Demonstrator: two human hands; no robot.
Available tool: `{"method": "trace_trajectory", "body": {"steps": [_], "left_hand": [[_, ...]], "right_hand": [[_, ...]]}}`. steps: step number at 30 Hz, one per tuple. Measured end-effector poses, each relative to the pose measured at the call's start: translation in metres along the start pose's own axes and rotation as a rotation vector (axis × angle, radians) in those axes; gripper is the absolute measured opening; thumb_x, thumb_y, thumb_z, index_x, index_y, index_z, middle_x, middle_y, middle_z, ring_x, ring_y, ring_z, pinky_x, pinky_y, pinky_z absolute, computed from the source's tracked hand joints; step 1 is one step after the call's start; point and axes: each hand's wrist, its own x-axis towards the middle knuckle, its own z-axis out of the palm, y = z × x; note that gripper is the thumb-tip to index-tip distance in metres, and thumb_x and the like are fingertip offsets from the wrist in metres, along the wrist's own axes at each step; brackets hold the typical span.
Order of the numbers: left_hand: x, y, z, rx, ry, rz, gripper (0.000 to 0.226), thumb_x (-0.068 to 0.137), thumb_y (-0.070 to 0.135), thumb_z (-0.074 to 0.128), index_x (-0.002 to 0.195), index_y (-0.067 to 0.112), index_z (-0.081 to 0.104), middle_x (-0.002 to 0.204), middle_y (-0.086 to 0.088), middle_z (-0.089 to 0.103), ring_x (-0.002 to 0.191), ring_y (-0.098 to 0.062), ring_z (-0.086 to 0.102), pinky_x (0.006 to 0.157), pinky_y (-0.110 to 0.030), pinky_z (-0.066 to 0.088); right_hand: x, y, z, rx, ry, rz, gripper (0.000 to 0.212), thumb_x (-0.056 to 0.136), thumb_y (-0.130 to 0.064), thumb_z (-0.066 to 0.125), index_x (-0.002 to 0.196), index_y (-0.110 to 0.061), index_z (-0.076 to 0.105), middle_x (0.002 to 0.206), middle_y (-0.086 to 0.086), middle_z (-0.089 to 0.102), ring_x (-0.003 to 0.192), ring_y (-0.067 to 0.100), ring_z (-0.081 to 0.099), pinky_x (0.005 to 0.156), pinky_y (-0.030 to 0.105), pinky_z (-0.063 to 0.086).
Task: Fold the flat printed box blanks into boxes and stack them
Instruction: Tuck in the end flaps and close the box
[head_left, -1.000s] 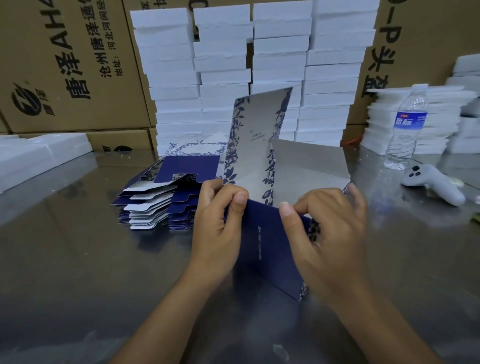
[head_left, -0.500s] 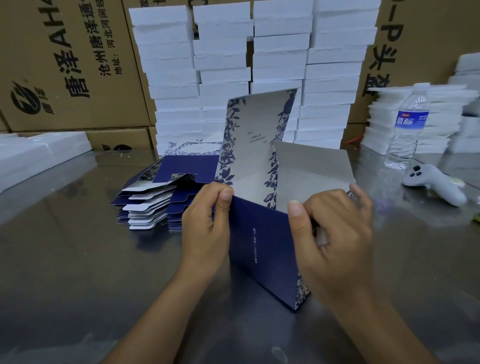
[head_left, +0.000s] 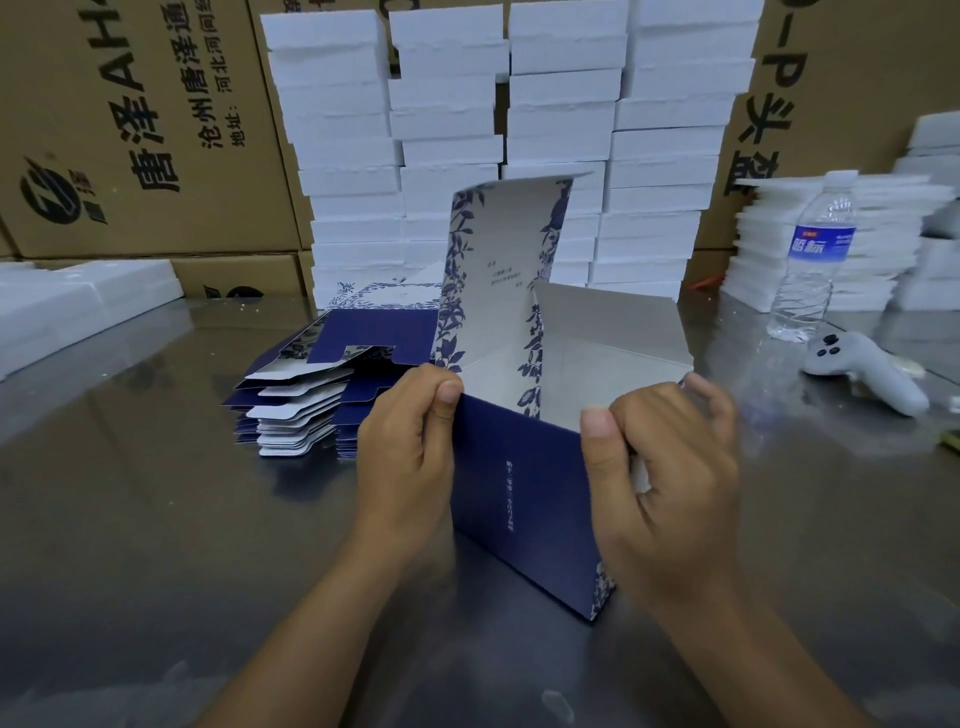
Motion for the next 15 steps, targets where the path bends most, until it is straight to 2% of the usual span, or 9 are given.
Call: {"method": "trace_trajectory", "body": {"steps": [3, 5, 7, 8, 10, 11, 13, 15], "left_hand": [[-0.001, 0.003, -0.001, -0.095, 0.004, -0.089, 0.033, 0.096, 0.039, 0.034, 0.080, 0.018, 0.054, 0.072, 0.010, 0.054, 0.067, -0.001, 0.047, 0.061, -0.011, 0.033], [0.001, 0.005, -0.002, -0.190, 0.021, -0.195, 0.032, 0.092, 0.047, 0.035, 0.083, 0.024, 0.056, 0.080, 0.020, 0.058, 0.075, 0.004, 0.052, 0.067, -0.010, 0.036], [0.002, 0.008, -0.002, -0.342, 0.030, -0.317, 0.032, 0.086, 0.054, 0.039, 0.089, 0.028, 0.058, 0.085, 0.028, 0.060, 0.084, 0.004, 0.055, 0.080, -0.018, 0.043], [0.003, 0.008, -0.001, -0.423, 0.025, -0.372, 0.033, 0.084, 0.055, 0.042, 0.092, 0.028, 0.059, 0.089, 0.027, 0.061, 0.092, -0.003, 0.057, 0.089, -0.027, 0.045], [0.003, 0.009, 0.000, -0.558, 0.003, -0.450, 0.032, 0.081, 0.051, 0.049, 0.099, 0.027, 0.060, 0.103, 0.015, 0.063, 0.109, -0.019, 0.057, 0.103, -0.048, 0.041], [0.003, 0.011, 0.000, -0.603, -0.012, -0.475, 0.032, 0.079, 0.049, 0.053, 0.102, 0.028, 0.060, 0.111, 0.008, 0.063, 0.114, -0.023, 0.056, 0.105, -0.052, 0.038], [0.002, 0.014, 0.000, -0.666, -0.038, -0.524, 0.040, 0.072, 0.049, 0.060, 0.108, 0.030, 0.061, 0.123, 0.000, 0.061, 0.120, -0.025, 0.054, 0.108, -0.054, 0.035], [0.001, 0.015, 0.000, -0.738, -0.052, -0.571, 0.046, 0.067, 0.048, 0.063, 0.110, 0.034, 0.062, 0.129, -0.003, 0.058, 0.123, -0.027, 0.052, 0.108, -0.056, 0.033]], "right_hand": [[0.004, 0.002, -0.005, 0.113, 0.054, -0.001, 0.033, 0.093, -0.019, 0.040, 0.064, -0.010, 0.052, 0.066, -0.002, 0.051, 0.072, 0.012, 0.045, 0.083, 0.035, 0.036], [0.008, 0.004, -0.007, 0.156, 0.152, 0.060, 0.018, 0.095, -0.021, 0.039, 0.082, -0.017, 0.051, 0.082, -0.004, 0.049, 0.082, 0.013, 0.045, 0.081, 0.027, 0.035], [0.008, 0.009, -0.006, 0.214, 0.228, 0.280, 0.003, 0.093, -0.028, 0.044, 0.090, -0.029, 0.044, 0.089, -0.011, 0.047, 0.087, 0.009, 0.046, 0.083, 0.021, 0.035], [0.009, 0.010, -0.005, 0.269, 0.240, 0.449, 0.006, 0.089, -0.034, 0.048, 0.087, -0.035, 0.043, 0.087, -0.017, 0.048, 0.087, 0.005, 0.046, 0.082, 0.020, 0.036], [0.008, 0.013, -0.003, 0.444, 0.175, 0.749, 0.010, 0.080, -0.040, 0.057, 0.075, -0.038, 0.048, 0.076, -0.021, 0.051, 0.077, 0.001, 0.048, 0.075, 0.022, 0.039], [0.008, 0.016, -0.003, 0.502, 0.111, 0.851, 0.014, 0.078, -0.039, 0.060, 0.070, -0.033, 0.051, 0.069, -0.019, 0.052, 0.069, 0.002, 0.048, 0.069, 0.022, 0.040], [0.012, 0.017, -0.005, 0.568, -0.063, 0.986, 0.020, 0.083, -0.029, 0.062, 0.065, -0.023, 0.054, 0.056, -0.014, 0.052, 0.054, 0.002, 0.047, 0.053, 0.015, 0.040], [0.019, 0.015, -0.008, 0.614, -0.165, 1.063, 0.018, 0.086, -0.020, 0.057, 0.069, -0.014, 0.055, 0.046, -0.013, 0.047, 0.042, 0.000, 0.043, 0.041, 0.009, 0.035]]}}
